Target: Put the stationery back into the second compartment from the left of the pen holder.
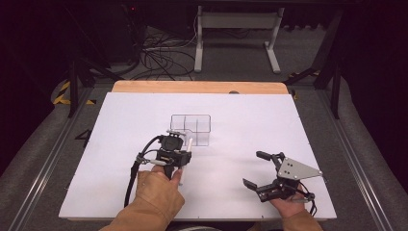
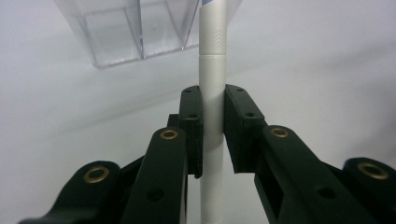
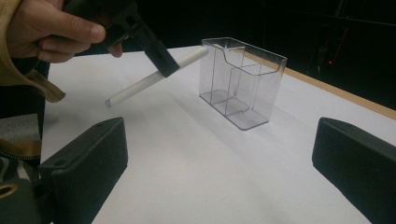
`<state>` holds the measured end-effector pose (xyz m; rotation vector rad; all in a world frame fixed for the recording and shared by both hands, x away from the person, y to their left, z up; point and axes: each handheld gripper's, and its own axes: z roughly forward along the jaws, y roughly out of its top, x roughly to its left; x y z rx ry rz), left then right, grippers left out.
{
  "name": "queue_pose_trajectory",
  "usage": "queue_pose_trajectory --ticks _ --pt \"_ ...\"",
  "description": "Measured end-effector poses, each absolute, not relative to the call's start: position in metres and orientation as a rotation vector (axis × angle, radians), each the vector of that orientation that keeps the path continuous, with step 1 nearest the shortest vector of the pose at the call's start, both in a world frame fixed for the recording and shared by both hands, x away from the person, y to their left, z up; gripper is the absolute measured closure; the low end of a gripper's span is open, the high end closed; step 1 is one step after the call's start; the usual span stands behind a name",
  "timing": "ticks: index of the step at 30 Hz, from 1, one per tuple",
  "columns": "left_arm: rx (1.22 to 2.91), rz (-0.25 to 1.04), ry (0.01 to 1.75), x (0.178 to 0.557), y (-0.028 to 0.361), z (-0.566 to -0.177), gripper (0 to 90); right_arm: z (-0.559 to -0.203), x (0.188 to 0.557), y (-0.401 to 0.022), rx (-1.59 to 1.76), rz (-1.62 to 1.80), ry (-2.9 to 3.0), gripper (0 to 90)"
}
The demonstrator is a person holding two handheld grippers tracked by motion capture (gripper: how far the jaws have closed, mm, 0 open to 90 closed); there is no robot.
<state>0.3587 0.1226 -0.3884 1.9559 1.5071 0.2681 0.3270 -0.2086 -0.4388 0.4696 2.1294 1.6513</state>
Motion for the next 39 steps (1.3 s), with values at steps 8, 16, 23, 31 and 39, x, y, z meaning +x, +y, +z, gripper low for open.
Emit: queue_pose_trajectory --ticks 8,16,23,31,39 --pt "1.788 0.266 1.395 0.354 0.133 -0.379 78.7 -0.44 0.327 -0.209 0.472 1.645 2.137 4.0" --pt "1.703 0.293 1.28 0.352 0.135 -0.37 78.7 -0.441 0.327 -0.209 0.471 1.64 2.141 4.0" --pt "1.656 0.337 1.166 0.354 0.134 -0.366 78.7 -0.442 0.327 -0.209 0.471 1.641 2.147 4.0" --pt "1.652 0.365 1.062 0.361 0.138 -0.364 78.7 -0.444 0.328 -0.209 0.475 1.643 2.155 4.0" --pt "1.658 0.369 0.985 0.371 0.148 -0.358 78.7 -0.445 0.328 -0.208 0.477 1.641 2.163 4.0"
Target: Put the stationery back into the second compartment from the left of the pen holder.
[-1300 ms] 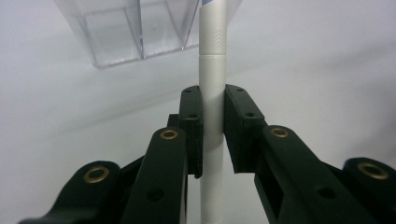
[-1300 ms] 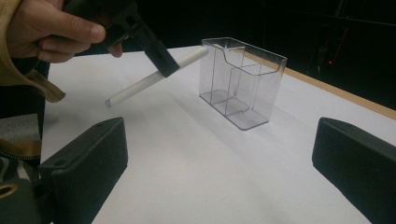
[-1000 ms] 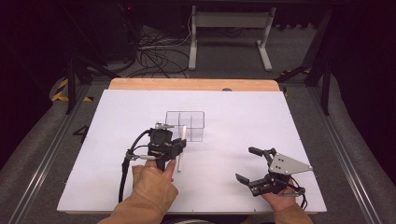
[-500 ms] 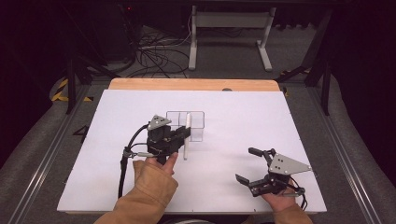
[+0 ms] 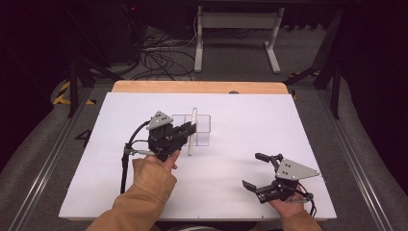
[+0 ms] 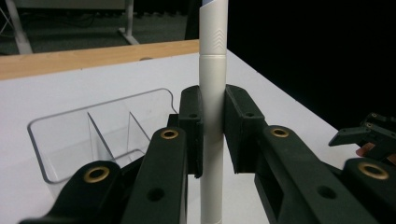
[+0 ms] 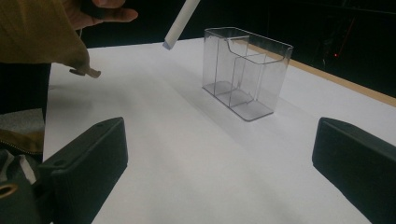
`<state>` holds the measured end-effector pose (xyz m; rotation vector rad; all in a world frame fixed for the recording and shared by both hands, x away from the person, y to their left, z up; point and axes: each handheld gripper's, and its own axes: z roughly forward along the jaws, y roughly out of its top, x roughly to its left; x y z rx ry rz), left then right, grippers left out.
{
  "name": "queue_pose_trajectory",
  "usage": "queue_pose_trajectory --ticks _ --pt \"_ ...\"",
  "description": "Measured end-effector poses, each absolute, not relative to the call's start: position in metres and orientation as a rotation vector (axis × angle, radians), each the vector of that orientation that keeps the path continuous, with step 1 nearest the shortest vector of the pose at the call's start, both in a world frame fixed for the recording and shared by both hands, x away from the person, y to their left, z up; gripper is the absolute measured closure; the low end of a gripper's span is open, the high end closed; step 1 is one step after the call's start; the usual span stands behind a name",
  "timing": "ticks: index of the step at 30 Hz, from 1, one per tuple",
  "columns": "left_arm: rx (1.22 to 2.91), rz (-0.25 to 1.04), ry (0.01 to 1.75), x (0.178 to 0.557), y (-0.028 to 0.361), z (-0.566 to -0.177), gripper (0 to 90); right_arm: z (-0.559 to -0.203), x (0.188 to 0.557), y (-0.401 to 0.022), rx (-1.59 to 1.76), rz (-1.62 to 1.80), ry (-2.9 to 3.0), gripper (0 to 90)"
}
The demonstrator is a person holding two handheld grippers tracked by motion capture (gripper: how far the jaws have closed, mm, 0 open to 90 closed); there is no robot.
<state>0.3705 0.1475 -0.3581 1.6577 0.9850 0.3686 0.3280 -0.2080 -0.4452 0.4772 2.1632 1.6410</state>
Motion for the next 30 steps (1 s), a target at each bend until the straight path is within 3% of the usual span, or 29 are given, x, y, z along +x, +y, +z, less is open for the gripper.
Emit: queue_pose_trajectory --ticks 30 --pt "1.65 0.419 0.834 0.419 0.156 -0.324 78.6 -0.449 0.326 -0.209 0.49 1.629 2.173 3.9"
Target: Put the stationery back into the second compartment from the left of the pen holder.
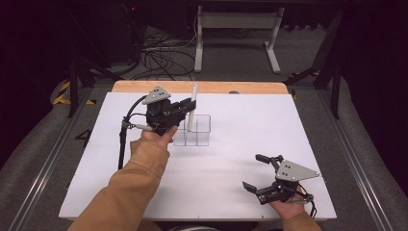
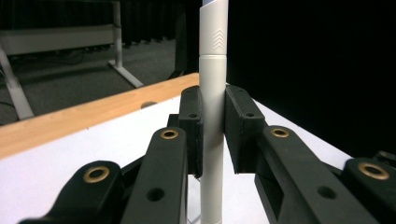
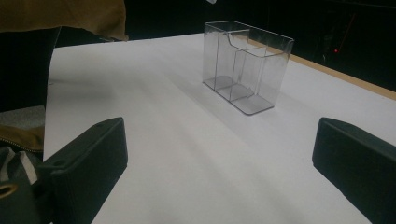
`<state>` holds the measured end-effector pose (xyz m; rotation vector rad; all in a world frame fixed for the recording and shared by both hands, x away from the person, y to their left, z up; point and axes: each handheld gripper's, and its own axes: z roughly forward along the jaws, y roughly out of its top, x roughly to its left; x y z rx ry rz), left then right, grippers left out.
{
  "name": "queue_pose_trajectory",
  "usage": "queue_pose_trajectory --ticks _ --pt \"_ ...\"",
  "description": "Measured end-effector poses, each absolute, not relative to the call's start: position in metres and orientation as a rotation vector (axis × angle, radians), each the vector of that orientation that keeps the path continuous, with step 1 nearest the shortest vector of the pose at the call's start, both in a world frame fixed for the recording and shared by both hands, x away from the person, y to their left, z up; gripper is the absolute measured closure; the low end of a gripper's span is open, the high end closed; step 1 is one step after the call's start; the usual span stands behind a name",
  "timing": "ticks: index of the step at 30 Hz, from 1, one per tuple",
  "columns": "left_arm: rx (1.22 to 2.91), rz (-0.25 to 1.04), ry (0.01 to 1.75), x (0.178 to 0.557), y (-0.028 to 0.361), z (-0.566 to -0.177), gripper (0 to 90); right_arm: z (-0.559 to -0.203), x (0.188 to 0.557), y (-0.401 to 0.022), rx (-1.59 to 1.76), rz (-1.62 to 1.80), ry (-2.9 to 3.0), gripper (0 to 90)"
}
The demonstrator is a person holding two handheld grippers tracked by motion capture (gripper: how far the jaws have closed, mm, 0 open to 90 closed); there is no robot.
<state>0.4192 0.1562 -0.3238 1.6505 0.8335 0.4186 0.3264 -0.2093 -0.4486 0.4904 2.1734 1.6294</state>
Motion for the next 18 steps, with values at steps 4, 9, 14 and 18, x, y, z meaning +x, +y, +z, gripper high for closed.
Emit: queue_pose_trajectory --ticks 4,9,14,18 --pt "1.633 0.433 0.835 0.427 0.157 -0.322 78.7 -0.449 0.327 -0.21 0.49 1.626 2.177 3.9" --pt "1.619 0.432 0.842 0.438 0.156 -0.324 78.7 -0.449 0.327 -0.209 0.49 1.626 2.178 3.9" --pt "1.623 0.451 0.832 0.445 0.154 -0.328 78.6 -0.449 0.327 -0.209 0.491 1.627 2.178 3.9" --pt "1.634 0.474 0.812 0.448 0.156 -0.331 78.6 -0.449 0.327 -0.21 0.491 1.627 2.178 3.9"
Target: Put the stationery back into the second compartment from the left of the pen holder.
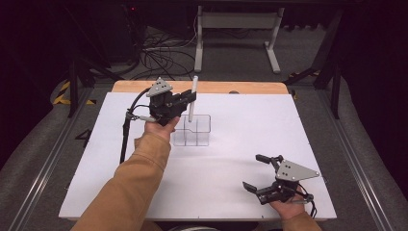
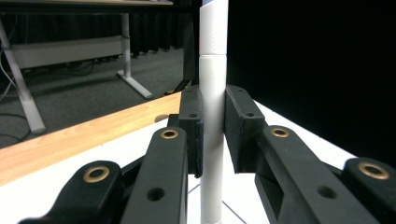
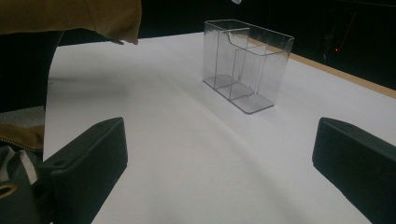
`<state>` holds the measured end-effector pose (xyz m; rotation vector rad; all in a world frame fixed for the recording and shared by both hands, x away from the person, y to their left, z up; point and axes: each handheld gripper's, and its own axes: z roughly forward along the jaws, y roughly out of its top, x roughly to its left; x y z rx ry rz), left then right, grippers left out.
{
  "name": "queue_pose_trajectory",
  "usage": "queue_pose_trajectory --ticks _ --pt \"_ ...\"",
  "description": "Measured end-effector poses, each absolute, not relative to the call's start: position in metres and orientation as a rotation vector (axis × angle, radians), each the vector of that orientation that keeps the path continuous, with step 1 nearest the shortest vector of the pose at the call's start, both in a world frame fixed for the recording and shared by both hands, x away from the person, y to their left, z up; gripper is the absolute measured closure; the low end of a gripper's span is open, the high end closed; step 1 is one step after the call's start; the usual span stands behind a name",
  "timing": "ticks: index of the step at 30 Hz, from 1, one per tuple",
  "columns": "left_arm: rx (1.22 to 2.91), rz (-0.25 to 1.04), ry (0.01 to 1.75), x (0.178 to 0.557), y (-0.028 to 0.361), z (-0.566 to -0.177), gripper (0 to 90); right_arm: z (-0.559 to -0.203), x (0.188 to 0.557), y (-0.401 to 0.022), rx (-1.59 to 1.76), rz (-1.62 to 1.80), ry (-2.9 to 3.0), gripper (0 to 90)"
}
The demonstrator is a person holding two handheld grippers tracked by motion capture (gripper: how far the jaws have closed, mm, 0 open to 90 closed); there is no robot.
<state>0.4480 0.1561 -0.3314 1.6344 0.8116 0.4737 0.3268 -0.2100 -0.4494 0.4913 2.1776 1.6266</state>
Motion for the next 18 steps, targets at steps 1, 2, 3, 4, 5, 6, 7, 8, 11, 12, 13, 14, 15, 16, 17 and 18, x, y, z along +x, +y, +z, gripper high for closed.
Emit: queue_pose_trajectory --ticks 1,2,3,4,5,6,7,8,11,12,13,14,15,16,17,18 --pt "1.639 0.487 0.807 0.449 0.156 -0.333 78.6 -0.45 0.327 -0.21 0.491 1.626 2.178 3.9" --pt "1.644 0.491 0.803 0.449 0.156 -0.334 78.6 -0.45 0.327 -0.21 0.491 1.627 2.179 3.9" --pt "1.657 0.504 0.798 0.449 0.156 -0.335 78.6 -0.45 0.327 -0.21 0.492 1.627 2.179 3.9" --pt "1.66 0.505 0.799 0.449 0.156 -0.335 78.6 -0.45 0.327 -0.21 0.491 1.628 2.179 3.9" --pt "1.663 0.509 0.8 0.449 0.156 -0.336 78.6 -0.45 0.327 -0.21 0.491 1.628 2.179 3.9" --pt "1.662 0.506 0.8 0.45 0.156 -0.337 78.6 -0.45 0.327 -0.21 0.491 1.628 2.178 3.9" --pt "1.665 0.505 0.799 0.451 0.156 -0.338 78.6 -0.45 0.327 -0.21 0.49 1.629 2.178 3.9" --pt "1.659 0.505 0.795 0.451 0.156 -0.339 78.6 -0.45 0.327 -0.21 0.49 1.629 2.179 3.9" --pt "1.65 0.489 0.797 0.454 0.156 -0.344 78.5 -0.45 0.327 -0.21 0.489 1.628 2.181 3.9" --pt "1.653 0.481 0.8 0.455 0.156 -0.346 78.6 -0.45 0.327 -0.21 0.488 1.628 2.181 3.9" --pt "1.652 0.476 0.804 0.456 0.156 -0.348 78.6 -0.45 0.327 -0.21 0.49 1.628 2.181 3.9" --pt "1.656 0.476 0.804 0.456 0.156 -0.35 78.5 -0.45 0.327 -0.21 0.491 1.628 2.181 3.9" --pt "1.656 0.474 0.805 0.457 0.156 -0.352 78.5 -0.45 0.327 -0.21 0.49 1.63 2.181 3.9" --pt "1.653 0.471 0.806 0.457 0.156 -0.354 78.5 -0.45 0.327 -0.21 0.489 1.632 2.181 3.9" --pt "1.652 0.474 0.807 0.458 0.157 -0.355 78.5 -0.45 0.327 -0.21 0.488 1.631 2.181 3.9" --pt "1.648 0.467 0.807 0.459 0.157 -0.358 78.5 -0.45 0.327 -0.21 0.488 1.631 2.183 3.9"
